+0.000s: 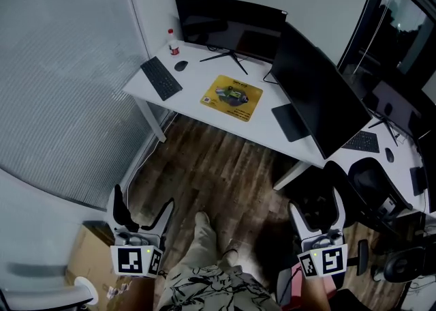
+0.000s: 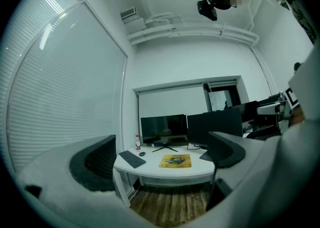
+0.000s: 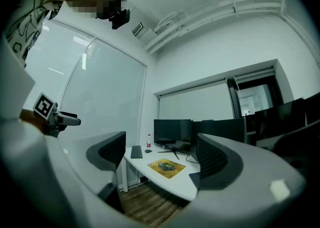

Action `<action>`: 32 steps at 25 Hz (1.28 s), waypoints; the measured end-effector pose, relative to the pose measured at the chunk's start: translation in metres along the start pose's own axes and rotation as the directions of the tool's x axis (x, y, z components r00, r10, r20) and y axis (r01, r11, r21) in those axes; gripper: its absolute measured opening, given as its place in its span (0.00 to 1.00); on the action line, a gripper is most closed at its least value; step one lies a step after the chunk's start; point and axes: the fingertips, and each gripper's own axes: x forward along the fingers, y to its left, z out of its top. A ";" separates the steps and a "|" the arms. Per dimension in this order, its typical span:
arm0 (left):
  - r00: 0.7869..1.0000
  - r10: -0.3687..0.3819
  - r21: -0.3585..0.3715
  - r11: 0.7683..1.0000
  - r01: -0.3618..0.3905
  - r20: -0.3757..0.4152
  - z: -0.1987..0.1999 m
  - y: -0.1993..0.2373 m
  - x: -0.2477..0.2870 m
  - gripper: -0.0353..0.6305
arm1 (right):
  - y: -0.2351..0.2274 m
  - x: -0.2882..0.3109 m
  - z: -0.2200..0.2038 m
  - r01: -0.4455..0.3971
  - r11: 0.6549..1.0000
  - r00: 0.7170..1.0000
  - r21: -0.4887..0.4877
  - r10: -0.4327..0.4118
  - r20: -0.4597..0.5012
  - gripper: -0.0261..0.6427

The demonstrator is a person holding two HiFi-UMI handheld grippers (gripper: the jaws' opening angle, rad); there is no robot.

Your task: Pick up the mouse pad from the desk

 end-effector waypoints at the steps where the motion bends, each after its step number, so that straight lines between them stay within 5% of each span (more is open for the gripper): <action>1: 1.000 -0.005 -0.002 1.000 0.005 0.002 -0.001 0.001 0.006 0.89 | -0.002 0.005 0.000 0.002 1.000 1.000 -0.002 -0.002 0.001 0.70; 32: 0.994 -0.102 -0.035 0.994 0.104 0.042 -0.003 0.106 0.225 0.90 | -0.021 0.222 0.010 0.136 0.990 0.989 -0.029 -0.134 0.056 0.69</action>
